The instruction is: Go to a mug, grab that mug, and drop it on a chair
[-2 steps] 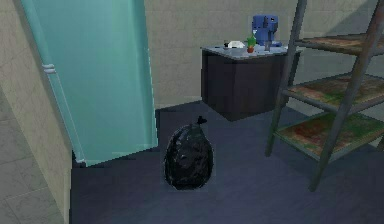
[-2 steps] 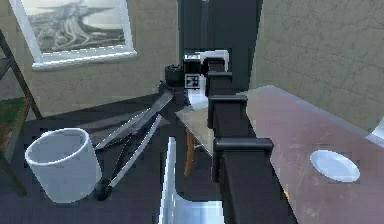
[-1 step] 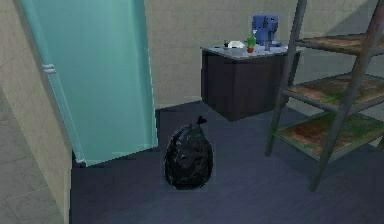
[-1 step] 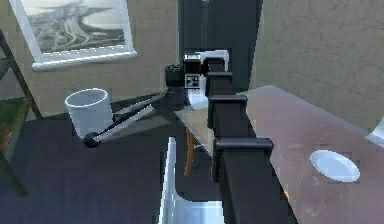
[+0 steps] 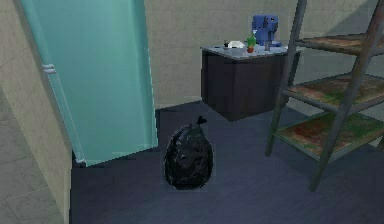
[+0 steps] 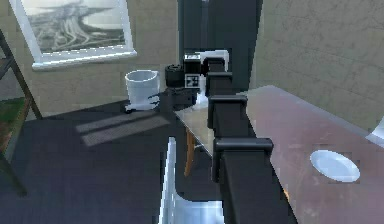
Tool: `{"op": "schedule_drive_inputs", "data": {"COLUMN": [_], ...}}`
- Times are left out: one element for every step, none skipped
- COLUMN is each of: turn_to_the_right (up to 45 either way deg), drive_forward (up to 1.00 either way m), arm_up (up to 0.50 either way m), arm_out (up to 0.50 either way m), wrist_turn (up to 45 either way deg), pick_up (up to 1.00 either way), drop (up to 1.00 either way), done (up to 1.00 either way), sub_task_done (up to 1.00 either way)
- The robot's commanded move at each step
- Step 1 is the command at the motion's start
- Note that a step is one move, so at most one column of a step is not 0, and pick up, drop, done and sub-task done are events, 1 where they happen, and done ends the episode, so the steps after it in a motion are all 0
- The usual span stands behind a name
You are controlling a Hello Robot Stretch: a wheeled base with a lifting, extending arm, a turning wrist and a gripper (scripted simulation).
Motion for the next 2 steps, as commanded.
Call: {"op": "schedule_drive_inputs", "data": {"turn_to_the_right": [0.0,0.0], "drive_forward": [0.0,0.0], "arm_up": [0.0,0.0], "arm_out": [0.0,0.0], "wrist_turn": [45.0,45.0], "pick_up": [0.0,0.0], "drop": [0.0,0.0], "done": [0.0,0.0], "sub_task_done": [0.0,0.0]}}
